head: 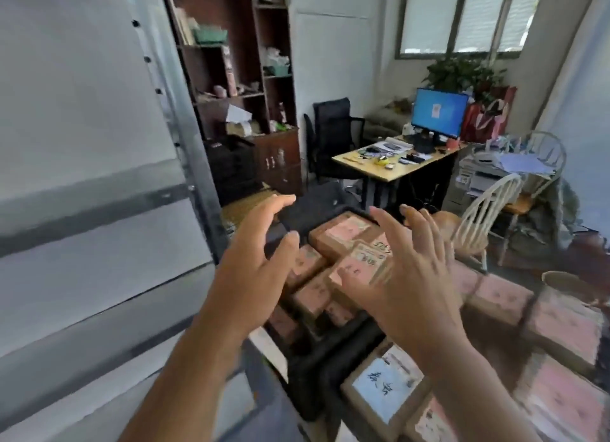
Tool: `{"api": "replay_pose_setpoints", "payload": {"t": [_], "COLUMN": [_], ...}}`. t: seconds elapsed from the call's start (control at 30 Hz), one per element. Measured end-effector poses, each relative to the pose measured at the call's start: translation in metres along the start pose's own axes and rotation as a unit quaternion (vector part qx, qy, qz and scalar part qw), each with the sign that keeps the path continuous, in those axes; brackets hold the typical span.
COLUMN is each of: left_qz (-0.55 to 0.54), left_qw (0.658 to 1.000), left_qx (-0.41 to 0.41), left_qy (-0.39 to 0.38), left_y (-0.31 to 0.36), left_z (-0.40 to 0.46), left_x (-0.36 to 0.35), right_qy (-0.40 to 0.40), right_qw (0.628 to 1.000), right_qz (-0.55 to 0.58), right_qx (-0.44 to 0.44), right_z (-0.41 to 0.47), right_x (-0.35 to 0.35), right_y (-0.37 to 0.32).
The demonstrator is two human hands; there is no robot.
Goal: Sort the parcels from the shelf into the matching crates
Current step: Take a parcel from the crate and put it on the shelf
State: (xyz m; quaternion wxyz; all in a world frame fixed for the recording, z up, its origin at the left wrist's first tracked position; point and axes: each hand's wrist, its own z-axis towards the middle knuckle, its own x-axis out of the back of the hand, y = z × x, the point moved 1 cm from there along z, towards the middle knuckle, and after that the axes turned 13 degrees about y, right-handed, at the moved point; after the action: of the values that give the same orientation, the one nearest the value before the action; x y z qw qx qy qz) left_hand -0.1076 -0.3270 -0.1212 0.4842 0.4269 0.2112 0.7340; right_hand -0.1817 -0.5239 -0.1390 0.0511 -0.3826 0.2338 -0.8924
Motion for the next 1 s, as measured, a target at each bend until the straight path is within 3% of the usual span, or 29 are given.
{"api": "replay_pose_setpoints", "payload": {"t": [0.17, 0.37, 0.53, 0.7, 1.0], "left_qz": [0.096, 0.185, 0.271, 0.374, 0.450], "left_qw": [0.987, 0.949, 0.899, 0.832, 0.734], "left_qx": [0.014, 0.063, 0.120, 0.162, 0.241], "left_qy": [0.127, 0.247, 0.321, 0.377, 0.447], "left_y": [-0.024, -0.067, -0.100, -0.110, -0.115], "left_z": [-0.035, -0.127, -0.234, -0.339, -0.462], "left_x": [0.152, 0.349, 0.532, 0.692, 0.868], "right_qy": [-0.057, -0.138, -0.172, -0.230, -0.293], "right_qw": [0.984, 0.937, 0.897, 0.834, 0.728], "right_qz": [0.118, 0.219, 0.281, 0.357, 0.447], "right_qx": [0.119, 0.236, 0.293, 0.352, 0.428], "right_z": [-0.019, -0.106, -0.210, -0.315, -0.446], "right_x": [-0.032, -0.070, -0.093, -0.096, -0.108], "right_y": [-0.137, -0.326, -0.498, -0.652, -0.856]}}
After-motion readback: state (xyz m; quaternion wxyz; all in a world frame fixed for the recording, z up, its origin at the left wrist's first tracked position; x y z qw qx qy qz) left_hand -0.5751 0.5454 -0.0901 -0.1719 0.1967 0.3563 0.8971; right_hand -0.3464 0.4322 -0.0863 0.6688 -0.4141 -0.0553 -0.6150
